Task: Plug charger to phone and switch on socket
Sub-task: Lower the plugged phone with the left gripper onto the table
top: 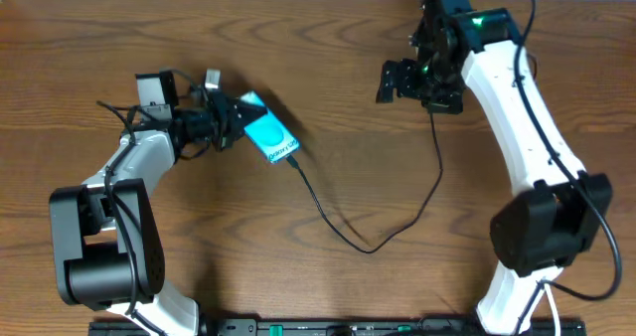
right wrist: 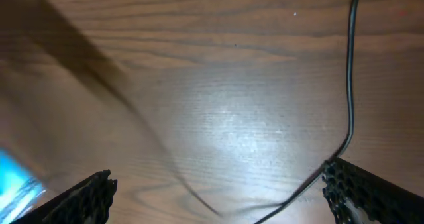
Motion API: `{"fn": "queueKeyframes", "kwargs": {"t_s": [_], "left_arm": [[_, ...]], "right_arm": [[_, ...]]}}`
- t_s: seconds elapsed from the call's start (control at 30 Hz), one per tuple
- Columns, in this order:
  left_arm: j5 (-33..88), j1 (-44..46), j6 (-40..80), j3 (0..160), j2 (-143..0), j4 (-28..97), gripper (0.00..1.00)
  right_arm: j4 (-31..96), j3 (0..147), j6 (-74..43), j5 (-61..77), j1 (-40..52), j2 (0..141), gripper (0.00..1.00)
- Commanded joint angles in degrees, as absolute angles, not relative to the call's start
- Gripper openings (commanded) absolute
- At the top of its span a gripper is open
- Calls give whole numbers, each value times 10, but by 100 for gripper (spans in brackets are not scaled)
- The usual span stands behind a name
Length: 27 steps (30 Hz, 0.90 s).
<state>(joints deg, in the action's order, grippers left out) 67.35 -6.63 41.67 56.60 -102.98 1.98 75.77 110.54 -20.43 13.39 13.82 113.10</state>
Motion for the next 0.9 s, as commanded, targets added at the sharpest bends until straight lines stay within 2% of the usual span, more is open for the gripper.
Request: {"fn": "queueKeyframes", "kwargs": {"t_s": [0.0, 0.43, 0.87], "left_arm": [[569, -68, 342, 569, -1028, 85, 7], [395, -68, 265, 569, -1028, 245, 7], [336, -68, 256, 564, -1028, 305, 7]], "right_arm": [[759, 1109, -210, 130, 140, 1096, 99], [765, 1109, -212, 130, 160, 1071, 99], [765, 1109, -219, 130, 183, 1071, 99]]}}
